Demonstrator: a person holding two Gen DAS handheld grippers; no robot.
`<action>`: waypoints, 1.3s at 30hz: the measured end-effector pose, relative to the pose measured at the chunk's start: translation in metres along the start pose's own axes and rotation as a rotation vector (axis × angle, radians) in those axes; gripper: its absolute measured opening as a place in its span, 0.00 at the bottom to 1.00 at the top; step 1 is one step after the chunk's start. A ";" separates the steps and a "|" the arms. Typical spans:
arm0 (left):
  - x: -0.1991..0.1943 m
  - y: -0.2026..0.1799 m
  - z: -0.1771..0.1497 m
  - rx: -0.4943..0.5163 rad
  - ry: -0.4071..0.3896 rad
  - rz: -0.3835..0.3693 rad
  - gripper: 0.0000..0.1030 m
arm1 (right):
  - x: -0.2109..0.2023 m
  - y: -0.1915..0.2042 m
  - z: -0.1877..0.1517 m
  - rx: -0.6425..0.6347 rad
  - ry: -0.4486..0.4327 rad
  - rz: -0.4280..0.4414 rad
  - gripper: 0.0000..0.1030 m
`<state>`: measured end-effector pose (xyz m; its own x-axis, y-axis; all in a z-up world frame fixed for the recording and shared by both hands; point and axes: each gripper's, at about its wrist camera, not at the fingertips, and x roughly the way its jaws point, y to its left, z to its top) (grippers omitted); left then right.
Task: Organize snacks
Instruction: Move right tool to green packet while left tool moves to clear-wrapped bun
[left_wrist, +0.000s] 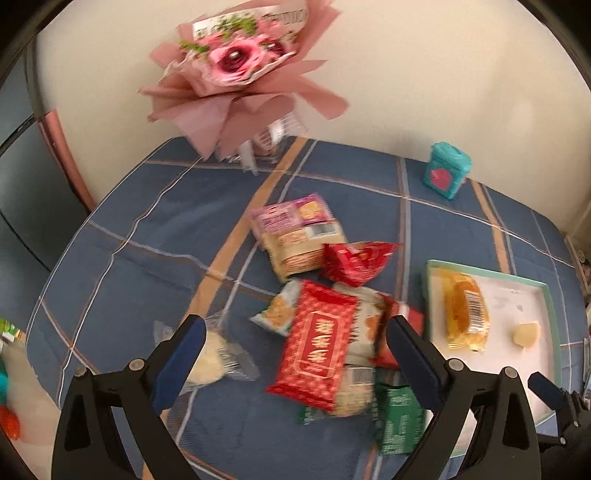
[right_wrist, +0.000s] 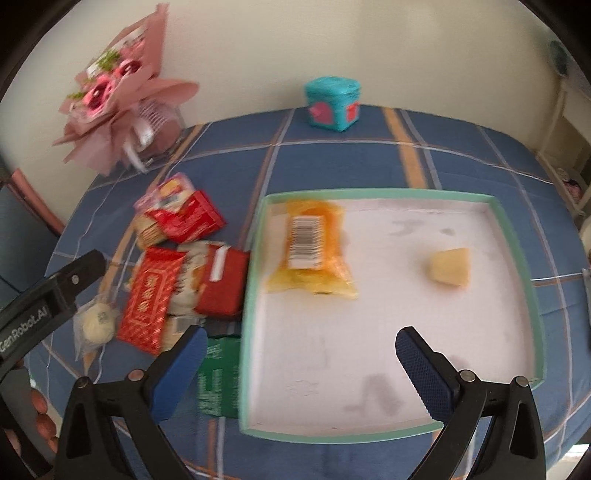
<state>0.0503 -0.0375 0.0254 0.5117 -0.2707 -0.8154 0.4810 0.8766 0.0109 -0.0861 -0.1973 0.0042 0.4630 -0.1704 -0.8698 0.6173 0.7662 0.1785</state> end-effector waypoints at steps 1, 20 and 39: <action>0.003 0.007 -0.001 -0.011 0.013 0.011 0.95 | 0.004 0.007 -0.001 -0.012 0.015 0.007 1.00; 0.040 0.093 -0.007 -0.176 0.150 0.034 0.95 | 0.027 0.080 -0.015 -0.102 0.096 0.131 1.00; 0.059 0.092 -0.016 -0.161 0.245 0.023 0.95 | 0.046 0.075 -0.020 -0.076 0.207 0.170 0.77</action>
<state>0.1134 0.0340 -0.0316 0.3246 -0.1628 -0.9317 0.3424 0.9385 -0.0446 -0.0316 -0.1353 -0.0320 0.4108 0.0888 -0.9074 0.4891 0.8185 0.3015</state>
